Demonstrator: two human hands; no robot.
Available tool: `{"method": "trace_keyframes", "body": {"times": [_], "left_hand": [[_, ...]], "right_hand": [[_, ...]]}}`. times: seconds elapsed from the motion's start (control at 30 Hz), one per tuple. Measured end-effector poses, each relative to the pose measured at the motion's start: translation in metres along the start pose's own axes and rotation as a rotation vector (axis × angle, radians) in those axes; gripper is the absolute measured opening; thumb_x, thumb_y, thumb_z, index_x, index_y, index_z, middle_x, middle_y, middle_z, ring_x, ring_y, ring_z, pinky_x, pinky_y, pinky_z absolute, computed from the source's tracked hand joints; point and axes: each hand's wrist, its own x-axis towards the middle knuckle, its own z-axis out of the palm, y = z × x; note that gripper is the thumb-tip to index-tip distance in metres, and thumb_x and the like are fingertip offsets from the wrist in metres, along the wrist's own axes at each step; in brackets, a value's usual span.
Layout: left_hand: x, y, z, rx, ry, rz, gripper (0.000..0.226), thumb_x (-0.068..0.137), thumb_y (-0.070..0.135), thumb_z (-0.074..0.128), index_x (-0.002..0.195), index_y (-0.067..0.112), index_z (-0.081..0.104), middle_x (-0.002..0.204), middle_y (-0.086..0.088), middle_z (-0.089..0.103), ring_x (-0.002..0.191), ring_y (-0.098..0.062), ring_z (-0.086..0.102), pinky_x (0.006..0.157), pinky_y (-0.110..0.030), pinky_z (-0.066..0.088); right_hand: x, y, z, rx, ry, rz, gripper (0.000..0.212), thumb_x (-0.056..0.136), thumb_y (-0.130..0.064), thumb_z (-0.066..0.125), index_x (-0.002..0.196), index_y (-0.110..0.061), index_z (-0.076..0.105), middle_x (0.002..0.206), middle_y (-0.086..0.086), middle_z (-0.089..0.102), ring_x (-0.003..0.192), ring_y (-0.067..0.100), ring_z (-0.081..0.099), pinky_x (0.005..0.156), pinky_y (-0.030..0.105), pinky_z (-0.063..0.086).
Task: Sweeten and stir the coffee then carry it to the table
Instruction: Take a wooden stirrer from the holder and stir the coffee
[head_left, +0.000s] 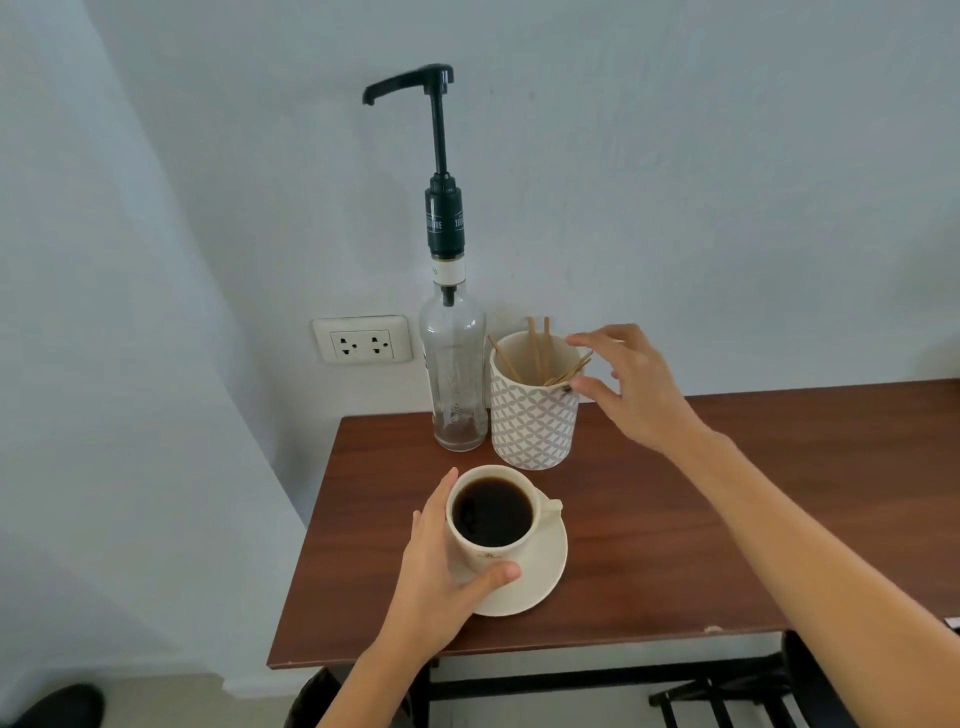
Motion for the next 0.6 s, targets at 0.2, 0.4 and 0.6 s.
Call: {"method": "trace_keyframes", "body": {"times": [0.2,0.4,0.6], "left_hand": [[-0.001,0.003,-0.001,-0.022,-0.033,0.015,0.089,0.067,0.069,0.078,0.129,0.080,0.016,0.141,0.049,0.032,0.144,0.004,0.030,0.123,-0.059,0.019],[-0.003,0.001,-0.002,-0.027,-0.040,0.024,0.086,0.068,0.073,0.073,0.132,0.076,0.017,0.144,0.048,0.029,0.142,0.010,0.025,0.122,-0.060,0.018],[-0.002,0.001,0.000,-0.012,-0.036,0.017,0.087,0.067,0.079,0.069,0.134,0.075,0.013,0.145,0.041,0.034,0.145,0.003,0.028,0.124,-0.058,0.015]], "right_hand": [[0.030,-0.011,-0.023,-0.086,-0.113,-0.086,0.004,0.086,-0.014,0.074,0.087,-0.013,0.077,0.084,0.007,0.070,0.079,0.019,0.064,0.082,0.036,0.054],[0.045,-0.024,-0.032,0.146,0.068,0.068,0.015,0.077,-0.020,0.083,0.077,-0.008,0.074,0.070,-0.005,0.067,0.068,0.009,0.060,0.060,0.001,0.040],[0.047,-0.038,-0.040,0.248,0.185,0.129,0.029,0.074,-0.028,0.086,0.071,-0.003,0.072,0.056,-0.001,0.066,0.042,-0.003,0.052,0.047,0.007,0.040]]}}
